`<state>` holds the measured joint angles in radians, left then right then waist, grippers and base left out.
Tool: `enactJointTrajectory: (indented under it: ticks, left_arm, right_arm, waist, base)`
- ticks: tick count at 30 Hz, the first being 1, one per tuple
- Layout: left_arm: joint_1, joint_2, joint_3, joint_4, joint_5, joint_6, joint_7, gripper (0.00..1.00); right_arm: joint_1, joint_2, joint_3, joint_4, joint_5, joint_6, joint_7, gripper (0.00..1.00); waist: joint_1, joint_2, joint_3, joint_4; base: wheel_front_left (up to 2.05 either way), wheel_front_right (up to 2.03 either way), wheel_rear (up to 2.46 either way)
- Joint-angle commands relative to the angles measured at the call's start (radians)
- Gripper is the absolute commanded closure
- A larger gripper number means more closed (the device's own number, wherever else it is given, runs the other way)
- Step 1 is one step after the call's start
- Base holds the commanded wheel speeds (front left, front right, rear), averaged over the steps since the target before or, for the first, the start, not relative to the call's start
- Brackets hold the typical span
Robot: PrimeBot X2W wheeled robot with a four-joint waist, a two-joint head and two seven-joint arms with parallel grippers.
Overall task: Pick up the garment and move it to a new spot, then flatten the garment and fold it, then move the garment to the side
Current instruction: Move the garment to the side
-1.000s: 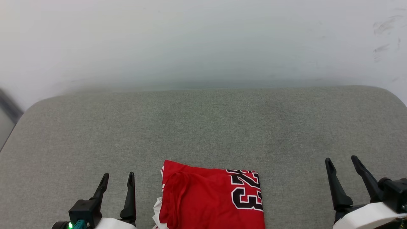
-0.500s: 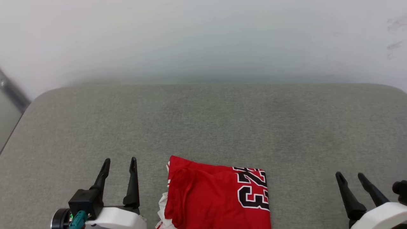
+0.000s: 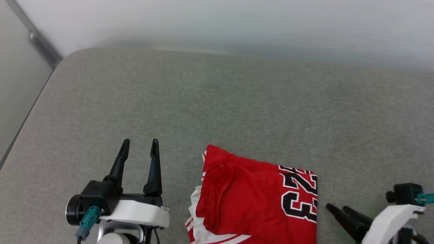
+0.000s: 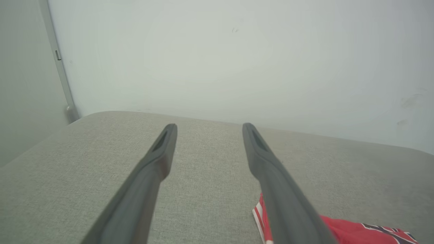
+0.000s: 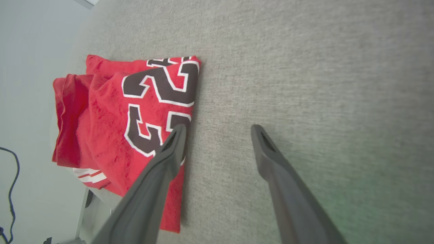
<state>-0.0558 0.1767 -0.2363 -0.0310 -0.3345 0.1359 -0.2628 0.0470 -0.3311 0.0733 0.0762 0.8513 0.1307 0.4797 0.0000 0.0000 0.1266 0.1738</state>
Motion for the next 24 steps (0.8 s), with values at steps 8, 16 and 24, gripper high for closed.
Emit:
enactJointTrajectory:
  ticks: [8, 16, 24]
  left_arm:
    - [-0.041, -0.048, 0.040, 0.026, 0.036, -0.050, -0.002, 0.00]
    - [-0.051, -0.068, 0.068, 0.050, 0.066, -0.085, -0.002, 0.00]
    - [-0.017, -0.049, 0.085, 0.073, 0.095, -0.107, -0.002, 0.00]
  right_arm:
    - [-0.059, -0.004, 0.149, 0.120, 0.182, -0.001, 0.115, 0.00]
    - [-0.122, -0.017, 0.239, 0.143, 0.219, -0.001, 0.087, 1.00]
    - [-0.183, -0.058, 0.320, 0.126, 0.161, 0.000, -0.001, 1.00]
  waist:
    - [0.0000, 0.0000, 0.080, 0.059]
    - [0.0000, 0.0000, 0.084, 0.047]
    - [0.0000, 0.0000, 0.010, -0.014]
  base:
    - [0.00, 0.00, 0.00]
    - [0.00, 0.00, 0.00]
    - [0.00, 0.00, 0.00]
